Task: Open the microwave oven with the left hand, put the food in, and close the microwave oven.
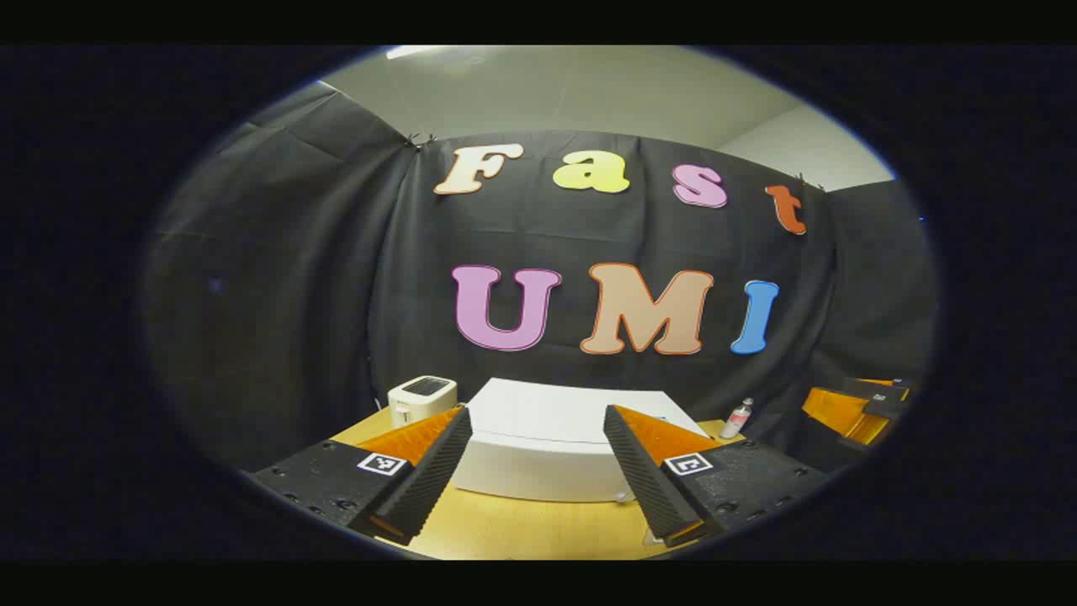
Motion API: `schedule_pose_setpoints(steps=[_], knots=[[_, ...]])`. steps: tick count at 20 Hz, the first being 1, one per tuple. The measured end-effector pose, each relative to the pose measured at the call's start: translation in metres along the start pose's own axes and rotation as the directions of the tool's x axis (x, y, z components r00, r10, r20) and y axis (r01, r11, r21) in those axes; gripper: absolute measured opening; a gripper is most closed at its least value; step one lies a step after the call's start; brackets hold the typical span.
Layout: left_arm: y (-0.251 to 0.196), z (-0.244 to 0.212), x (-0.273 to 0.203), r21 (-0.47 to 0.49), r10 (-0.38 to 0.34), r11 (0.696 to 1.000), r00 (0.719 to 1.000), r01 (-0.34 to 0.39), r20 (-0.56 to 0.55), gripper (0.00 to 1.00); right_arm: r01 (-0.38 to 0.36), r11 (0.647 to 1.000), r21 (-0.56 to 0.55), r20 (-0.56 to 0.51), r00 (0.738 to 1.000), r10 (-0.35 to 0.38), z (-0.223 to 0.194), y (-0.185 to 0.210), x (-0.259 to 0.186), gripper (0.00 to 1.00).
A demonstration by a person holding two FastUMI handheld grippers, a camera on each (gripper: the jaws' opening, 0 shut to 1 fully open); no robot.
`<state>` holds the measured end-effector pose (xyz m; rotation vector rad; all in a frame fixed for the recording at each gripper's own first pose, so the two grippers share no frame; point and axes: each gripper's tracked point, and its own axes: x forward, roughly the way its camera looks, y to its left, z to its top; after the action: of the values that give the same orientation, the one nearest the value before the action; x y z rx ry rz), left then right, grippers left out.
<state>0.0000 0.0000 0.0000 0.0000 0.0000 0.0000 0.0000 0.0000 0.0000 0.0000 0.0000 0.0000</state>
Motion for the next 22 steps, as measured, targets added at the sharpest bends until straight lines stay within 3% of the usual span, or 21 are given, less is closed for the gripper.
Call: schedule_pose_setpoints(steps=[16, 19, 22], knots=[[0.0, -0.023, -0.005, 0.0, 0.064, 0.998, 0.995, -0.064, -0.076, 0.96, 0.007, 0.999, 0.039, -0.049, 0.999, -0.005, -0.015, -0.028, 0.011, 0.92], [-0.005, -0.03, 0.002, -0.001, 0.045, 0.999, 0.994, -0.046, -0.099, 0.96, 0.015, 0.999, 0.038, -0.058, 0.998, -0.013, -0.018, -0.03, 0.012, 0.92], [-0.022, -0.047, 0.009, -0.019, -0.017, 1.0, 0.987, 0.014, -0.159, 0.96, 0.047, 0.998, 0.031, -0.06, 0.997, -0.045, -0.02, -0.039, 0.012, 0.92]])
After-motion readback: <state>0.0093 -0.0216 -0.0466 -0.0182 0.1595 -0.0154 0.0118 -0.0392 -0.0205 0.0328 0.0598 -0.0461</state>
